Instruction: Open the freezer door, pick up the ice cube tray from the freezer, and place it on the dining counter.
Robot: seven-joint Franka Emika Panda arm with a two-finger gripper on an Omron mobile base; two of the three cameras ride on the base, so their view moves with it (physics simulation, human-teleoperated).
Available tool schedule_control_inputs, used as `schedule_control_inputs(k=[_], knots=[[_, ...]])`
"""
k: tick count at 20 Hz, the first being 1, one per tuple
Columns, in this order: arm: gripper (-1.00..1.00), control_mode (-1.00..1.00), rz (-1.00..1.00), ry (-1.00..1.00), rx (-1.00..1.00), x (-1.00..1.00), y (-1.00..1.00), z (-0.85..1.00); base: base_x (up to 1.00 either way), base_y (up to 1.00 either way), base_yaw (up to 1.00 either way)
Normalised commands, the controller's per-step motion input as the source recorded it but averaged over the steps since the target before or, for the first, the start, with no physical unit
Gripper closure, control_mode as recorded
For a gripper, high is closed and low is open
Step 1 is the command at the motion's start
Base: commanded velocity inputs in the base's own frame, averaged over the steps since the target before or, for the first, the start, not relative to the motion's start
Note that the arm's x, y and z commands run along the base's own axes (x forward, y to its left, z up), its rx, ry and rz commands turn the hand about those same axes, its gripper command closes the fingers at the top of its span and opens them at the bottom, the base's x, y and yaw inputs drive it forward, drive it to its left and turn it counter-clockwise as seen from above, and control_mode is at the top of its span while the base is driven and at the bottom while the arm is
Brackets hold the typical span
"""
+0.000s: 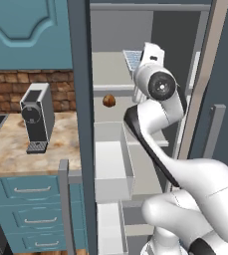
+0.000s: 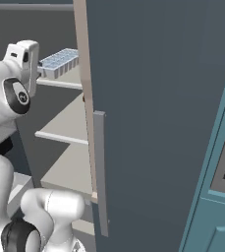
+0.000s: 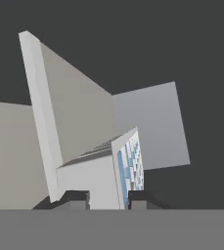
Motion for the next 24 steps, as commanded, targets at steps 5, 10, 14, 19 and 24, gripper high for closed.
schedule_control_inputs(k=[5,10,14,19,24], knots=[[1.00,-1.00,0.00,0.05,-0.02,-0.47,0.03,-0.02,0.00,0.00,0.00],[1.00,-1.00,0.00,0.05,0.00,-0.46,0.00,0.00,0.00,0.00,0.00],[1.00,-1.00,0.00,0.05,0.00,-0.42,0.00,0.00,0.00,0.00,0.00],[1.00,-1.00,0.00,0.03,0.00,-0.47,0.00,0.00,0.00,0.00,0.00],[1.00,-1.00,0.00,0.03,0.00,-0.47,0.00,0.00,0.00,0.00,0.00]])
